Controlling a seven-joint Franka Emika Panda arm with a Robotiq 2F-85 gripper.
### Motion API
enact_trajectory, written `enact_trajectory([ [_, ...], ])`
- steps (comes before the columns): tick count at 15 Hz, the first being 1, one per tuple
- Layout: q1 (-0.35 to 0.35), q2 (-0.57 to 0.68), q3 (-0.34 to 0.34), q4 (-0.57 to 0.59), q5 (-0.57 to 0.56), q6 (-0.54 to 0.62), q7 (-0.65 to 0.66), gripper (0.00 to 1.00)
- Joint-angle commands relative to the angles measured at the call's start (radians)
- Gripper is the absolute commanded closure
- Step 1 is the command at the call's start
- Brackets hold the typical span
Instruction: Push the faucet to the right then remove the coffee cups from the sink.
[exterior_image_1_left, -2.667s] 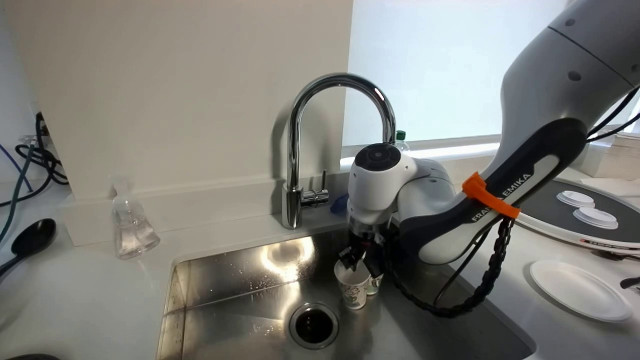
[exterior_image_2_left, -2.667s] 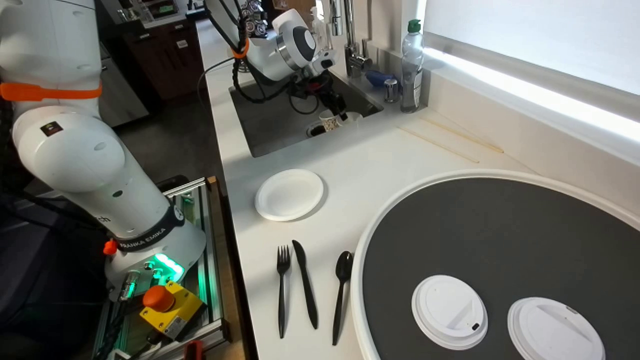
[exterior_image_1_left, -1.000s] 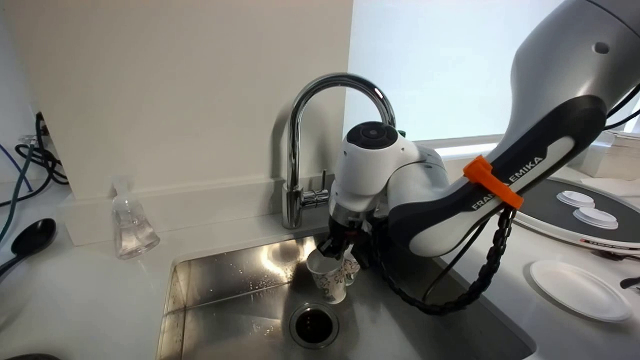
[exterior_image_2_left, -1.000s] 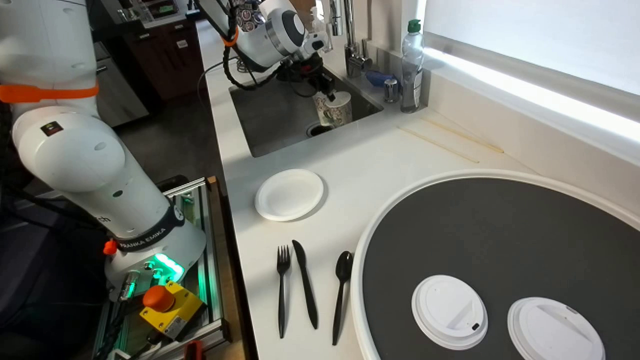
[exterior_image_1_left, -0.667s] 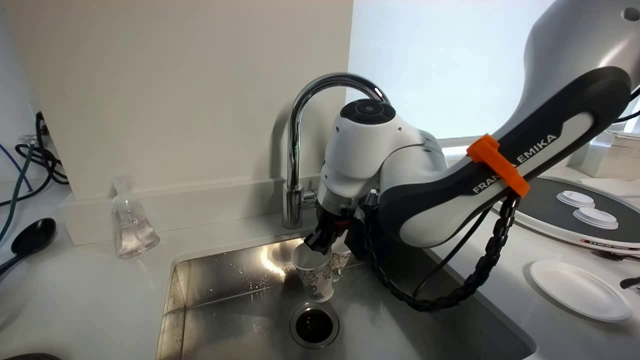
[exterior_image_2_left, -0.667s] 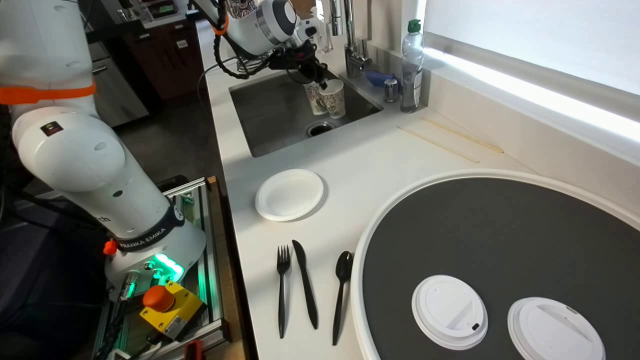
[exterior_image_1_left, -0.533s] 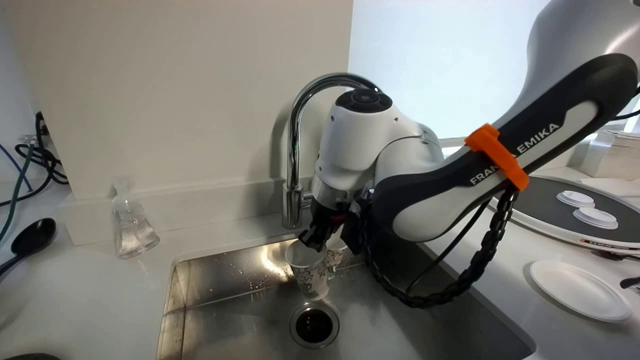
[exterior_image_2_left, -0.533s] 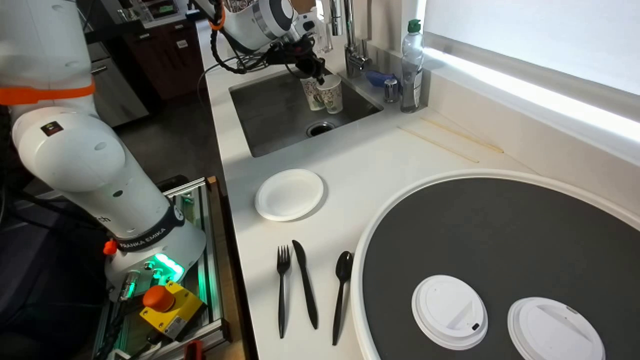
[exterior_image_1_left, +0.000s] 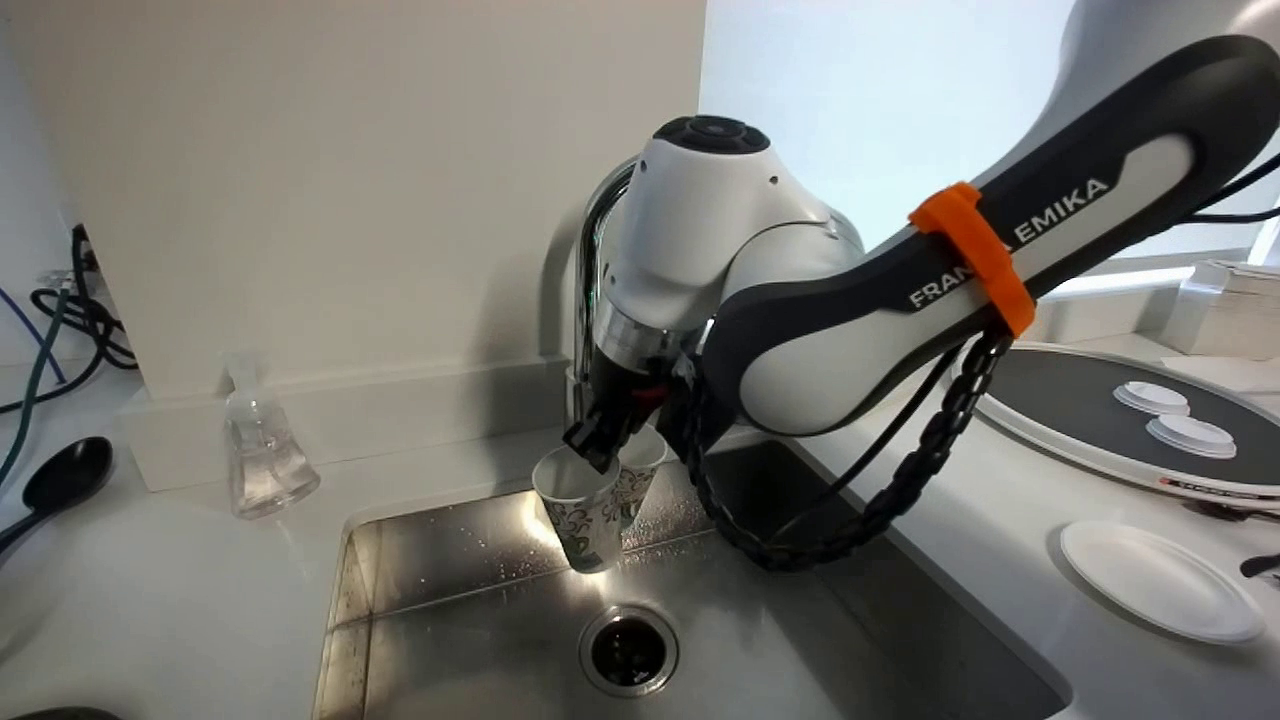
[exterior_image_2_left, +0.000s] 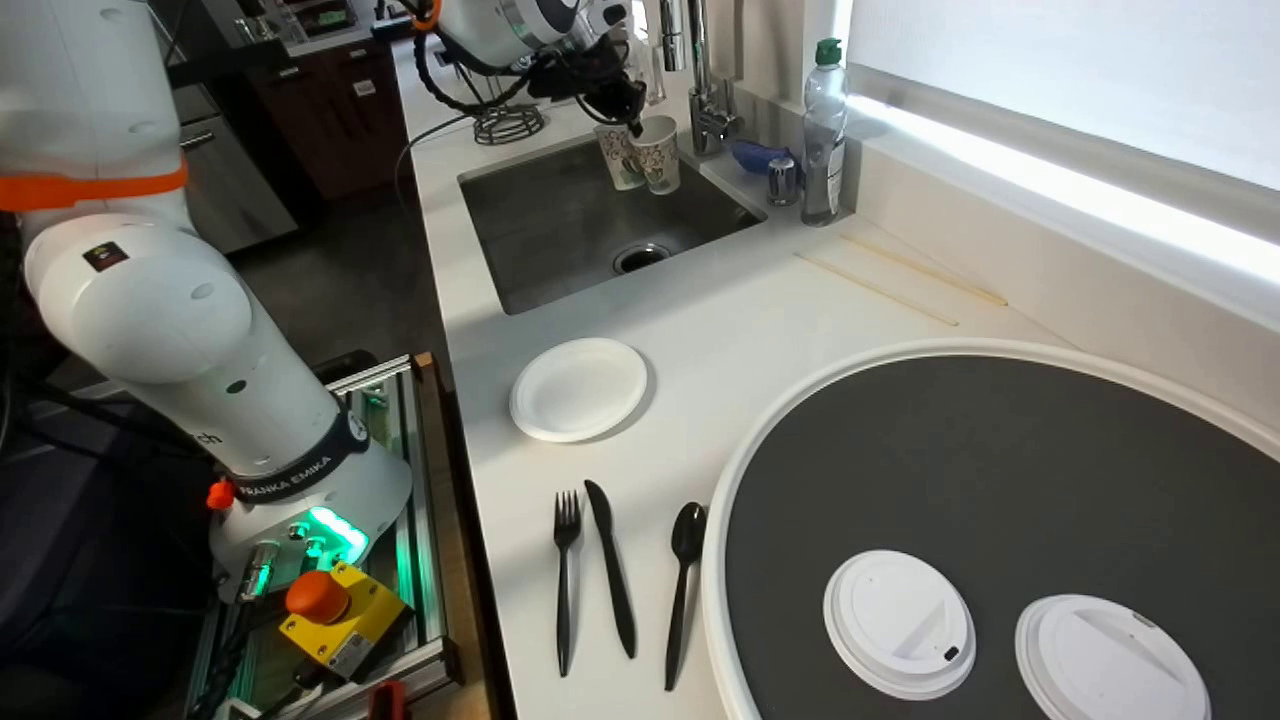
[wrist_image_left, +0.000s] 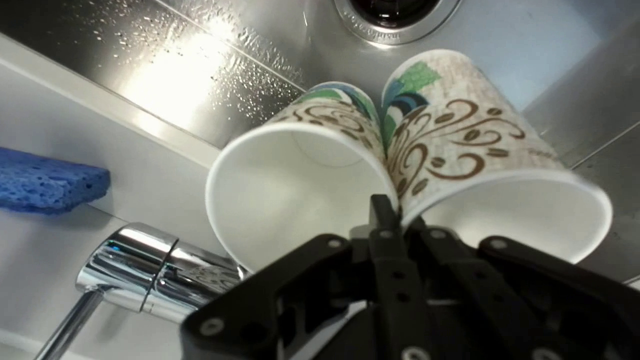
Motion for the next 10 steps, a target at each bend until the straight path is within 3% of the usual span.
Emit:
enact_trajectory([
  [1,-0.002,0.023,0.02,0.055,0.075,-0.042,-0.089,0.99],
  [10,0.001,0.074,0.044,0.175,0.167,-0.083,-0.209,0.99],
])
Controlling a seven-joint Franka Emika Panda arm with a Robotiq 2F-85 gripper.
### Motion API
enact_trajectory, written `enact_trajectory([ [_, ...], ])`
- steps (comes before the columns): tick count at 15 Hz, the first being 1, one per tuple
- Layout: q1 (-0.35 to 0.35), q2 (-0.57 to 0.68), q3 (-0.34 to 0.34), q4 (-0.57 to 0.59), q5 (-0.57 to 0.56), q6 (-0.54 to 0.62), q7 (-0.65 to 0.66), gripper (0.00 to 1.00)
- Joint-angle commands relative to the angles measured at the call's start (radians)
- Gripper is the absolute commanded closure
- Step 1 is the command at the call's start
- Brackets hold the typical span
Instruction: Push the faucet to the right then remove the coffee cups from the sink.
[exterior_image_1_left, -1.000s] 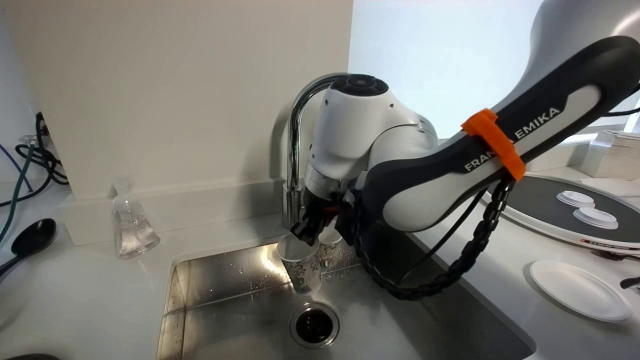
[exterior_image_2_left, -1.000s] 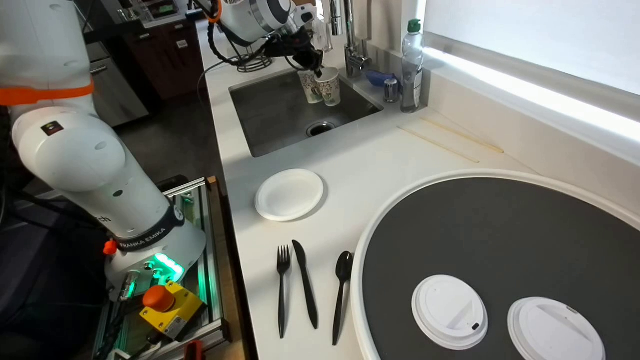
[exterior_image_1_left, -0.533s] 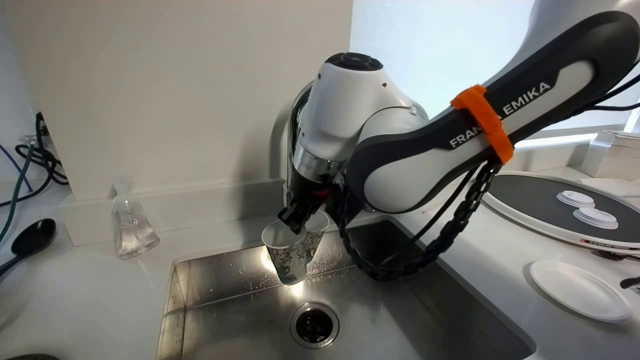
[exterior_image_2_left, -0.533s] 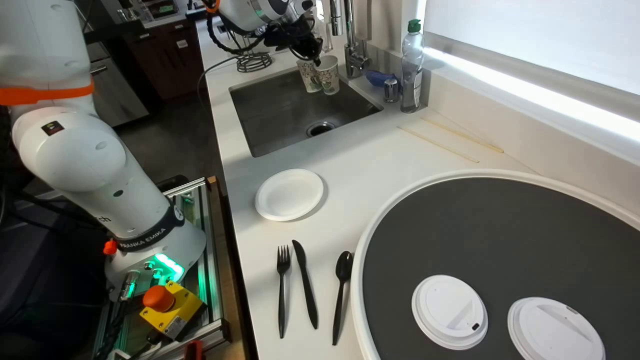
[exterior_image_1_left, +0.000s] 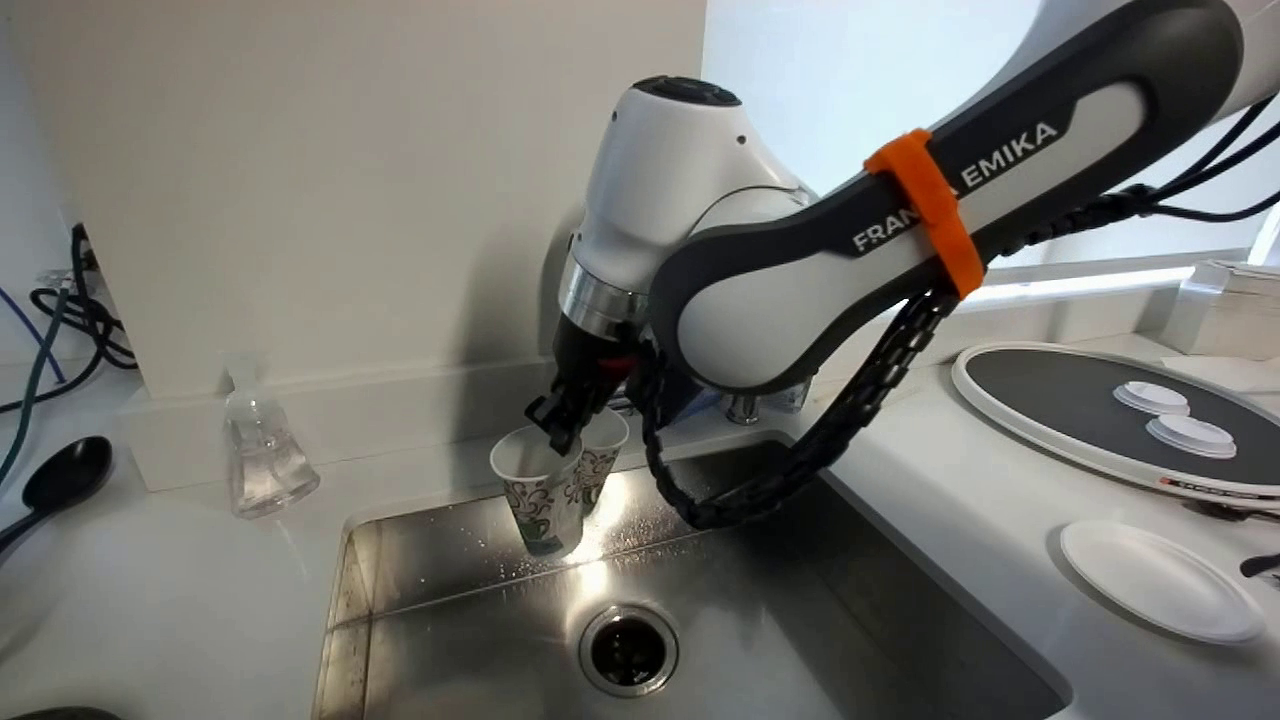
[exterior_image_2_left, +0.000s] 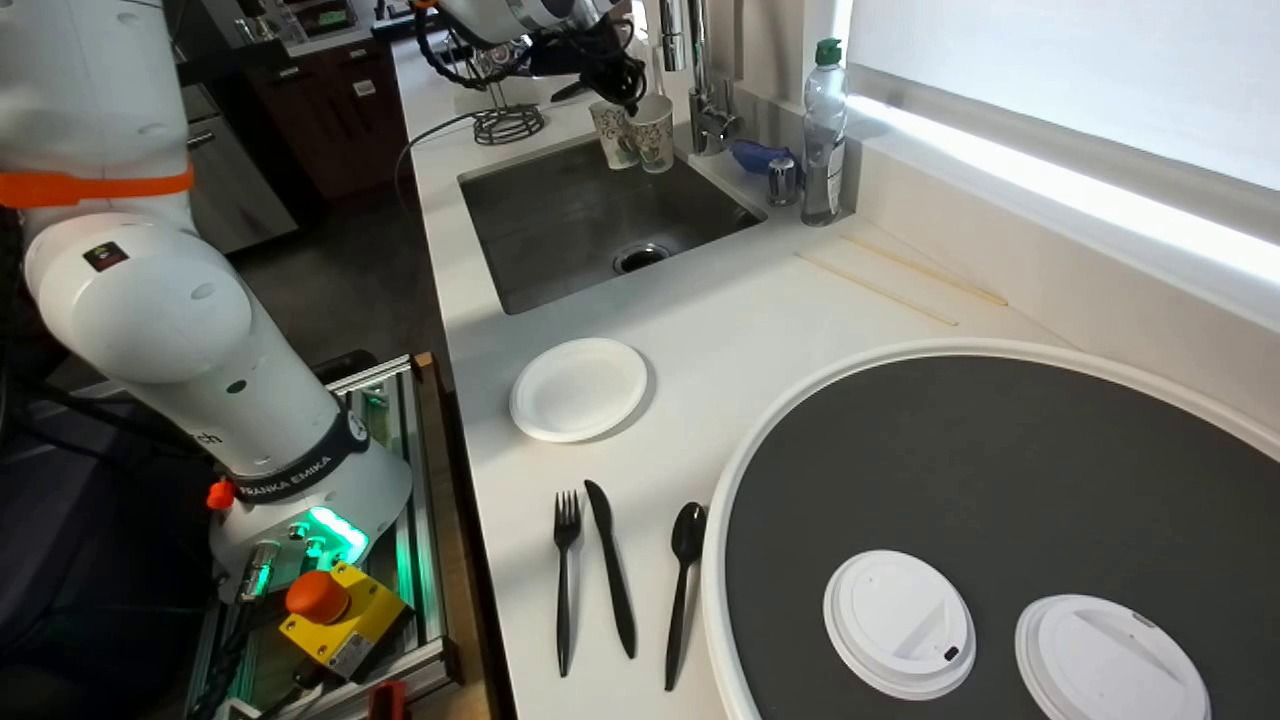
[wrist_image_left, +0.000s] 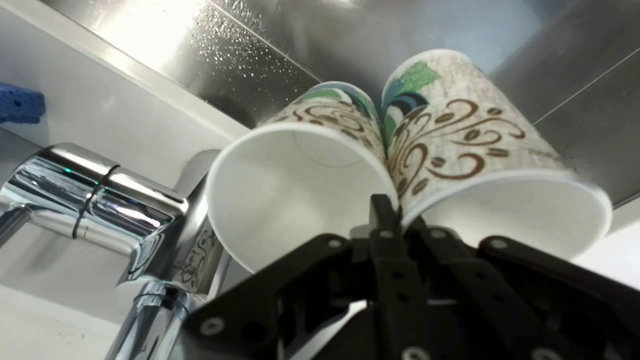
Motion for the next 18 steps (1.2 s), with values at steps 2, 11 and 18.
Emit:
enact_trajectory([
  [2,0.007,0.047,0.013,0.098,0.048,-0.071,-0.051,0.99],
  [11,0.019,0.058,0.0,0.12,0.035,-0.054,-0.032,0.95],
  [18,0.053,0.118,-0.013,0.226,0.027,-0.077,-0.008,0.99],
])
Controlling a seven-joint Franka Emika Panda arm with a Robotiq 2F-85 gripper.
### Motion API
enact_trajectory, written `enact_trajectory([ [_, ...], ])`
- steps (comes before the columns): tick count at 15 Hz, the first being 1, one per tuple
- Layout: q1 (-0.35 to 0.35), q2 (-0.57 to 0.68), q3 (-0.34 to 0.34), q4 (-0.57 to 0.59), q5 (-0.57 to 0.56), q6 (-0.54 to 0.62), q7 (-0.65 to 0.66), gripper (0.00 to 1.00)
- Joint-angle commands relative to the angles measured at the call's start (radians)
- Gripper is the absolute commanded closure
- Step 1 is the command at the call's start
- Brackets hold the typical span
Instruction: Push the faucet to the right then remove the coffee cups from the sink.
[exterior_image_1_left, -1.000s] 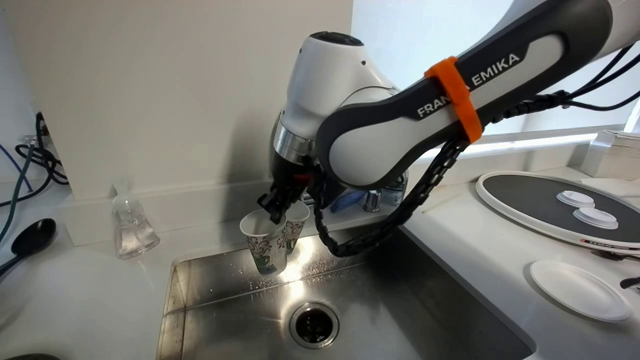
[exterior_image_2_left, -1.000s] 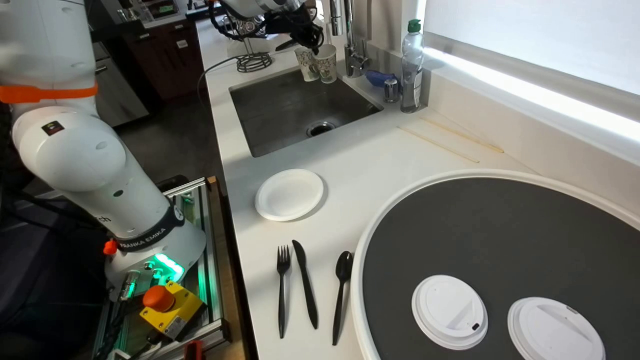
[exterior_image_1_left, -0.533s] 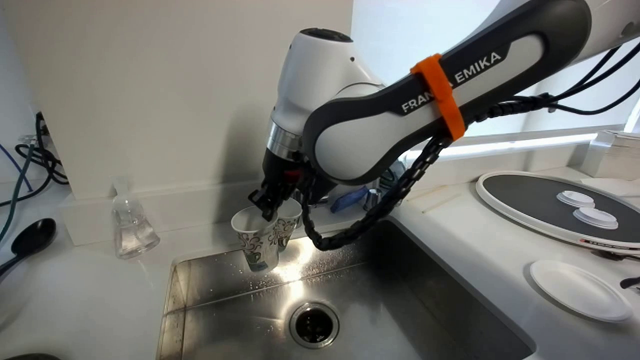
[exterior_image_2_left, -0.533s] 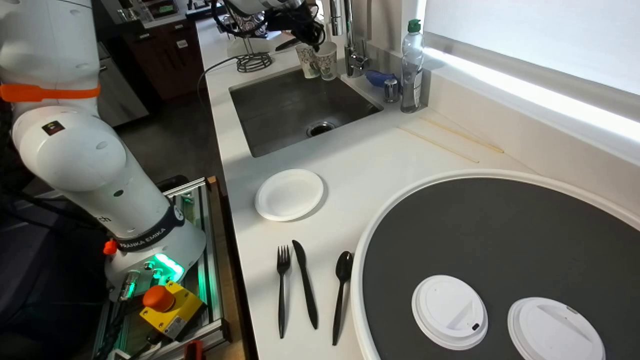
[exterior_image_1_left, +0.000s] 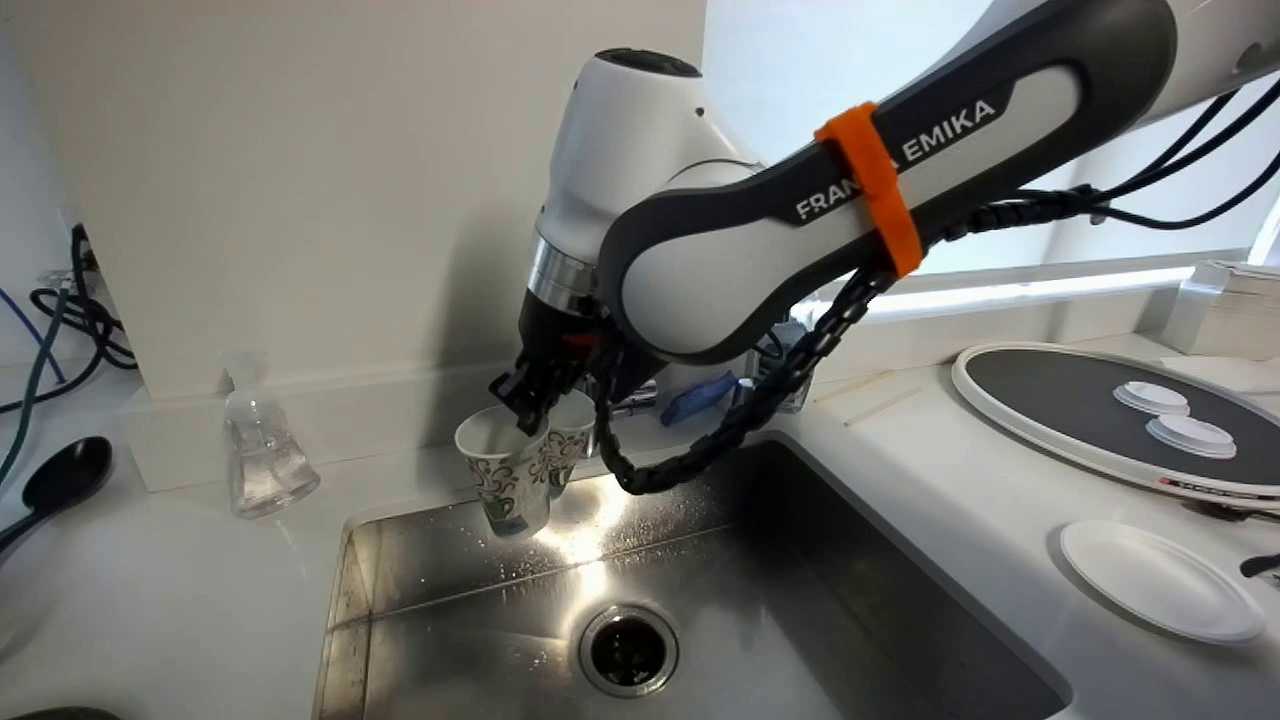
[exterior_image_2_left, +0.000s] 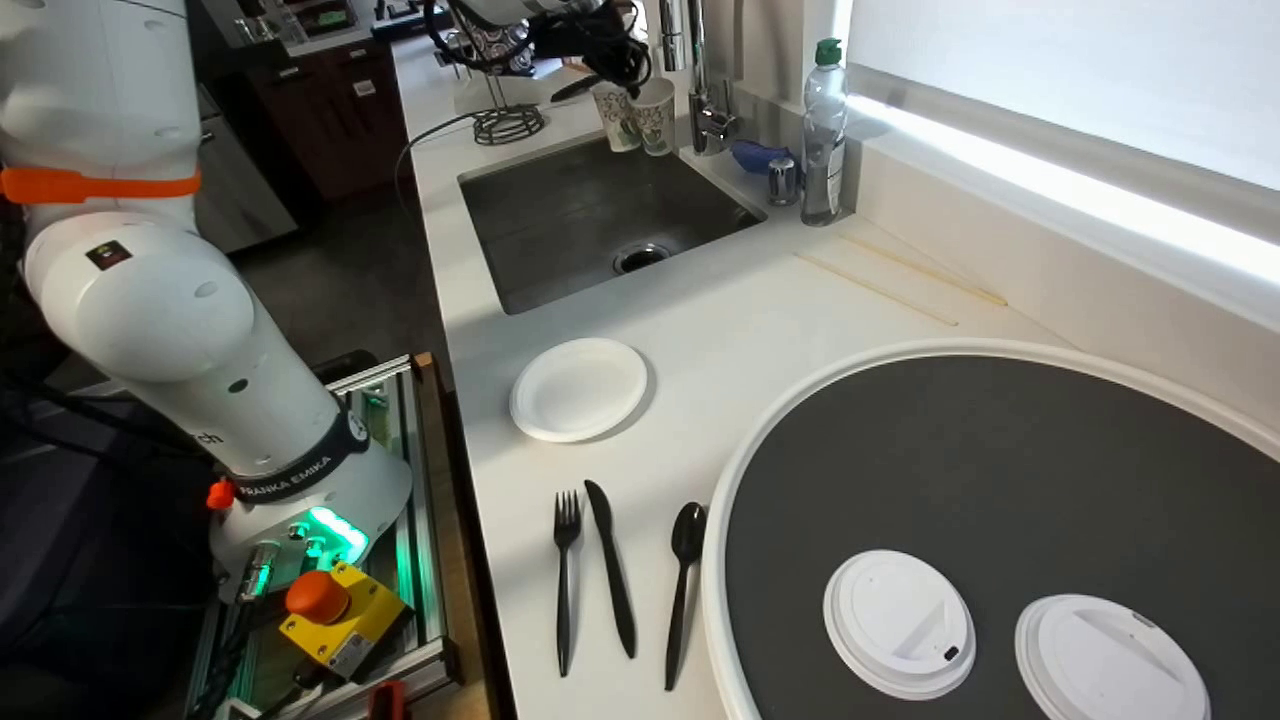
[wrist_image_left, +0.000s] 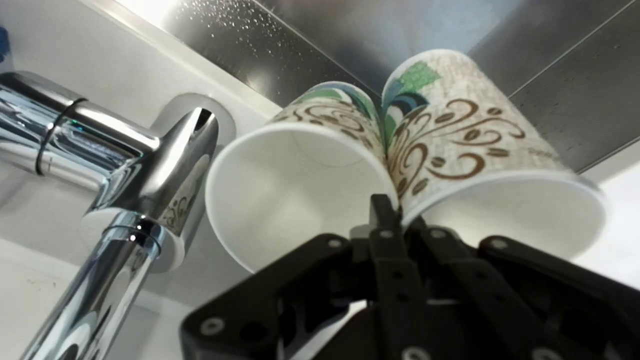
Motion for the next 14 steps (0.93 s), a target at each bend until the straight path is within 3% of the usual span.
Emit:
enact_trajectory([
  [1,0.041,0.064,-0.02,0.108,0.006,-0.032,0.02,0.99],
  [14,0.174,0.189,-0.147,0.365,-0.017,-0.223,0.2,0.99],
])
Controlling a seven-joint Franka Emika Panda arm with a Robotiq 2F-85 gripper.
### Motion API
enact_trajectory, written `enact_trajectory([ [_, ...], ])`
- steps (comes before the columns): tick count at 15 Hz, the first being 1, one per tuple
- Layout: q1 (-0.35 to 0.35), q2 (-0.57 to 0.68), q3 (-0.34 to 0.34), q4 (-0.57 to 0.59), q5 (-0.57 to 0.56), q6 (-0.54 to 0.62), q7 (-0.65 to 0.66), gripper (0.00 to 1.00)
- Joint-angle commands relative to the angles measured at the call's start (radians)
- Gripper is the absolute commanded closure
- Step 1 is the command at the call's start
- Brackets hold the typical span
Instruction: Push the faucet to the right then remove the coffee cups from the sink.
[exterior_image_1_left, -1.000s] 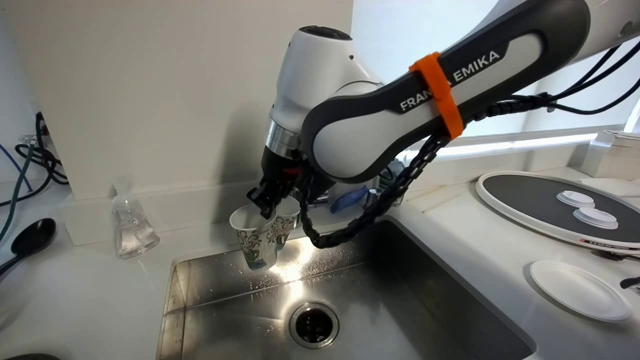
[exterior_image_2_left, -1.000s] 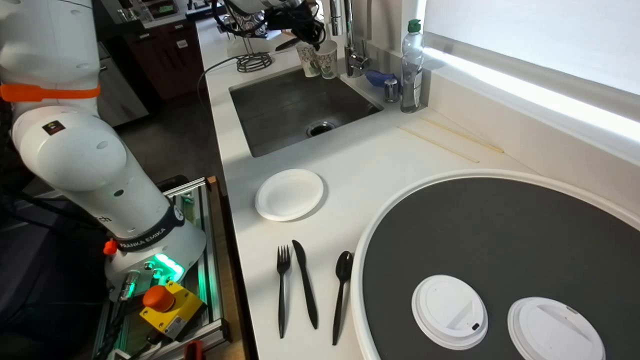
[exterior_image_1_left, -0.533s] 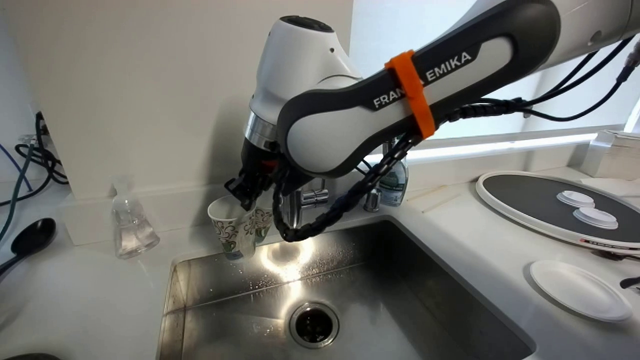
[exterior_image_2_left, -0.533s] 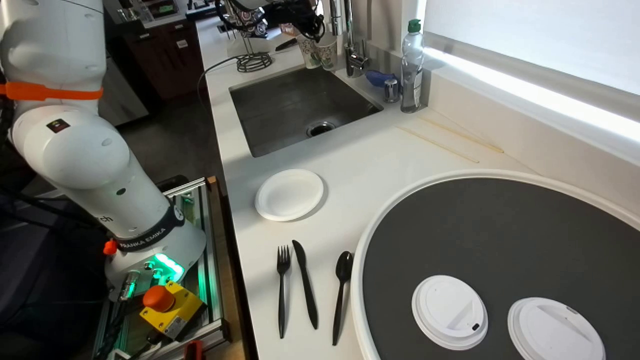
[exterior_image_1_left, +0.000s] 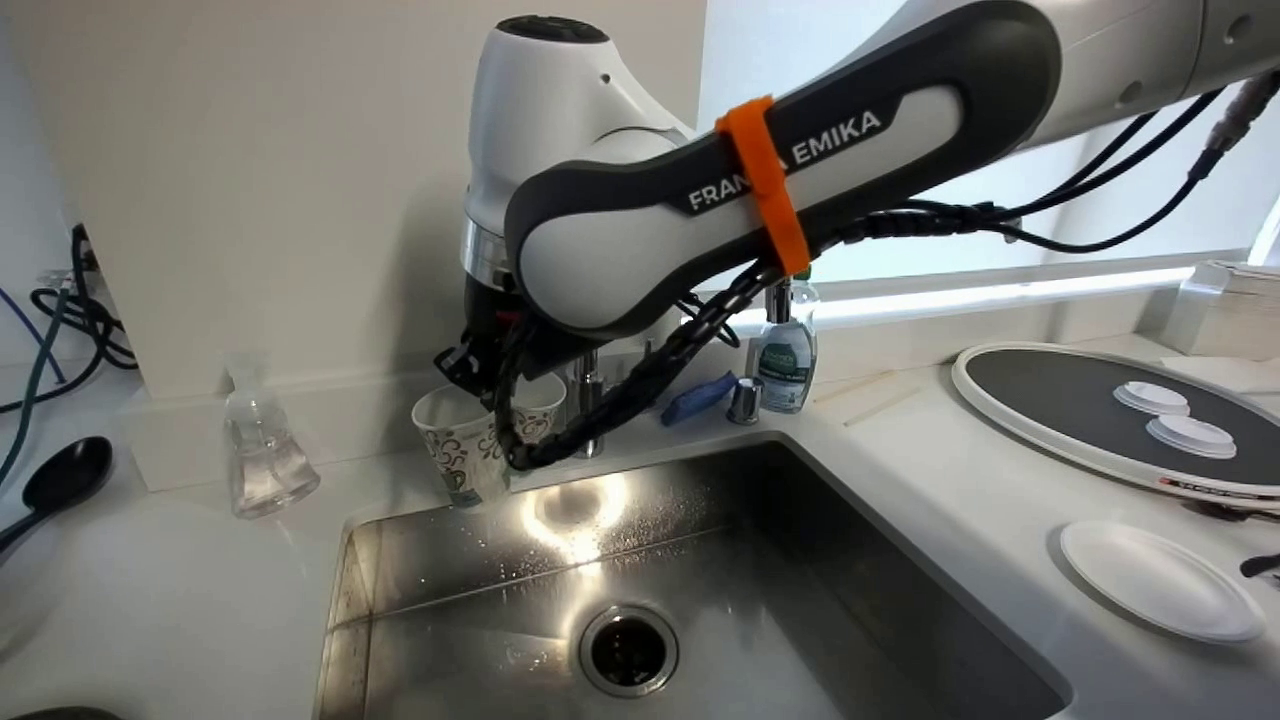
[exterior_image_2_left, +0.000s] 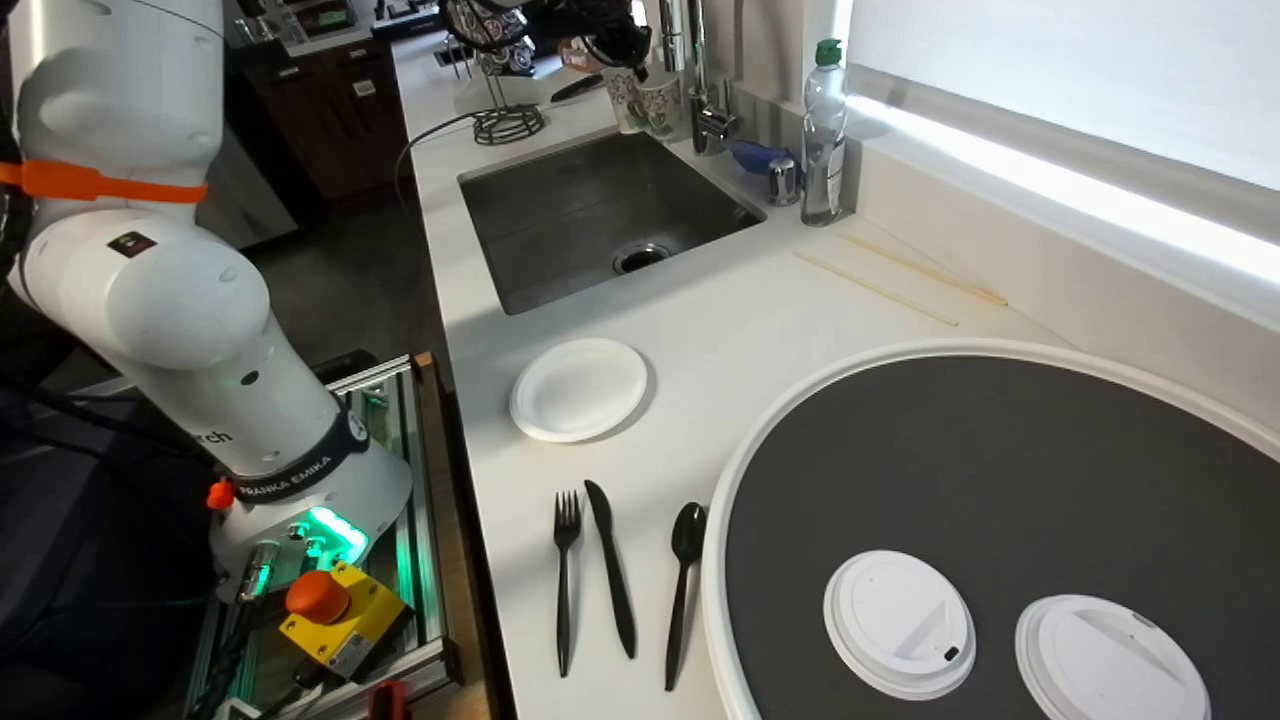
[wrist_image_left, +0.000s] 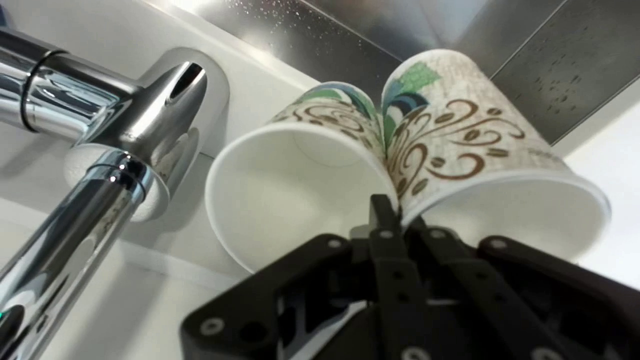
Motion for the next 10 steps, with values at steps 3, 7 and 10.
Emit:
enact_trajectory([
  [3,0.04,0.079,-0.04,0.12,0.002,-0.073,0.073,0.99],
  [7,0.052,0.116,-0.065,0.17,0.005,-0.088,0.122,0.99],
  [10,0.059,0.144,-0.086,0.214,0.005,-0.11,0.155,0.99],
])
